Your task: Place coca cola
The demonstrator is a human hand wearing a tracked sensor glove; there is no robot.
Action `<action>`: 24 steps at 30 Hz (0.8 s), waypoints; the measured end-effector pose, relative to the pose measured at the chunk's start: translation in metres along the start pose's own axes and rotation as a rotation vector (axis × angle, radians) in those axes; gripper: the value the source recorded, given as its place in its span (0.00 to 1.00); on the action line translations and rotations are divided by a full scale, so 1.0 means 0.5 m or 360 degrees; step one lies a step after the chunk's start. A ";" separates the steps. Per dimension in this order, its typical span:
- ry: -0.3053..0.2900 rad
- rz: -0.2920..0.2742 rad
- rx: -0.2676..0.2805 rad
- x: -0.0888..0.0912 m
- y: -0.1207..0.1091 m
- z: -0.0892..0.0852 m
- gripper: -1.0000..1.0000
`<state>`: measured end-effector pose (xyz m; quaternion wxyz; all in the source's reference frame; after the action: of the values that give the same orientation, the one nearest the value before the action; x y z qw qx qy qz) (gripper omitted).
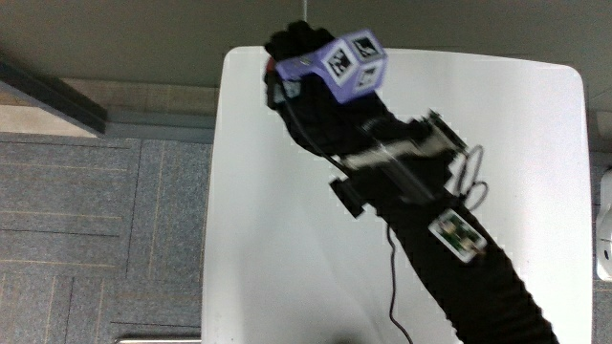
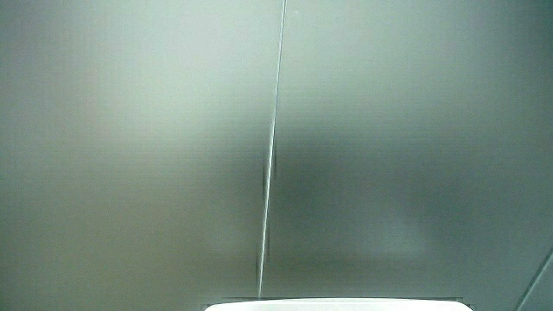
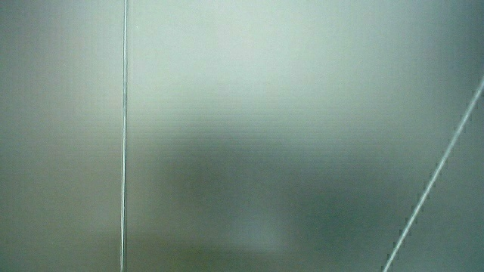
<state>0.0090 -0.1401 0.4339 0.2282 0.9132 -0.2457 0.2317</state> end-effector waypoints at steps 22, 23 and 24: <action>0.0047 -0.0157 -0.0067 0.055 0.014 -0.033 0.50; 0.0043 -0.0151 -0.0073 0.058 0.016 -0.036 0.50; 0.0036 -0.0156 -0.0064 0.059 0.016 -0.037 0.47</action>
<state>0.0214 -0.1466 0.4669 0.2605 0.9167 -0.2026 0.2255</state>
